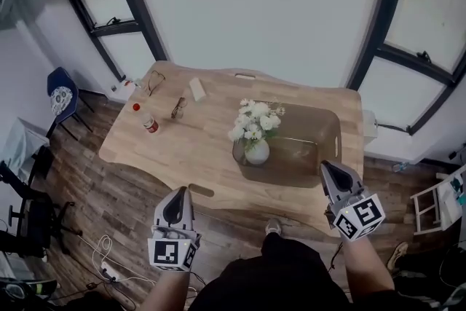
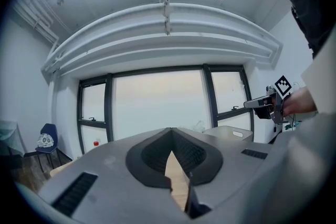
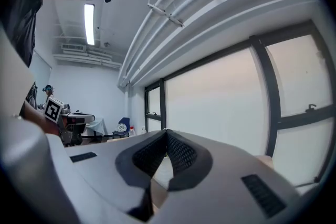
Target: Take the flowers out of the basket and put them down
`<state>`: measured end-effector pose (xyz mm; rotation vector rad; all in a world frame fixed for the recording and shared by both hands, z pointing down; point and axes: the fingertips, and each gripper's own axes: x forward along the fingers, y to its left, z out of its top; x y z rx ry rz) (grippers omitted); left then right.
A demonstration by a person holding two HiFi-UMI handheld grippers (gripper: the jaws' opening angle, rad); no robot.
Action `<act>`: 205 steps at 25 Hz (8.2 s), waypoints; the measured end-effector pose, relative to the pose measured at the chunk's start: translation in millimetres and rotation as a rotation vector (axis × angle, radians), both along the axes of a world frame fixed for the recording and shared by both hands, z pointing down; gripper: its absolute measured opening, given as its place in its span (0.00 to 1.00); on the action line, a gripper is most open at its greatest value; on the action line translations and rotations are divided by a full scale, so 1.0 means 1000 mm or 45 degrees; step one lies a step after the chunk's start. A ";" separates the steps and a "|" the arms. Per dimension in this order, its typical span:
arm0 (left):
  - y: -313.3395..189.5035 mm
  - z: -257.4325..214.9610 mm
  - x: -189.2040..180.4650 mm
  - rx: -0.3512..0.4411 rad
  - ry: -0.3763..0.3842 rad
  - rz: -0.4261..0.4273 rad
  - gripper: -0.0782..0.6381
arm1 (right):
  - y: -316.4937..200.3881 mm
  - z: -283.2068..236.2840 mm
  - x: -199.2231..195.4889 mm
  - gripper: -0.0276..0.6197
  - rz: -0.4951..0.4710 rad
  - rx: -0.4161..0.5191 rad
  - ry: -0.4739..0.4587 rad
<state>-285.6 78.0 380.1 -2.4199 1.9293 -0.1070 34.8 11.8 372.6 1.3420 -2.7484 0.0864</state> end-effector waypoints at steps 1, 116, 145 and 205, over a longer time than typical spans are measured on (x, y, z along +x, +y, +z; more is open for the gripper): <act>-0.008 -0.002 0.001 0.000 -0.008 0.003 0.12 | -0.006 0.001 0.001 0.08 -0.002 -0.005 -0.001; -0.231 0.051 0.041 -0.115 0.077 0.237 0.12 | -0.153 0.132 -0.122 0.42 -0.669 -0.305 0.367; -0.246 0.012 0.104 0.009 0.027 0.475 0.12 | -0.161 0.016 -0.005 0.42 -0.166 -0.092 0.261; -0.243 0.025 0.287 -0.024 -0.016 0.805 0.12 | -0.082 0.079 0.223 0.41 0.607 0.009 0.195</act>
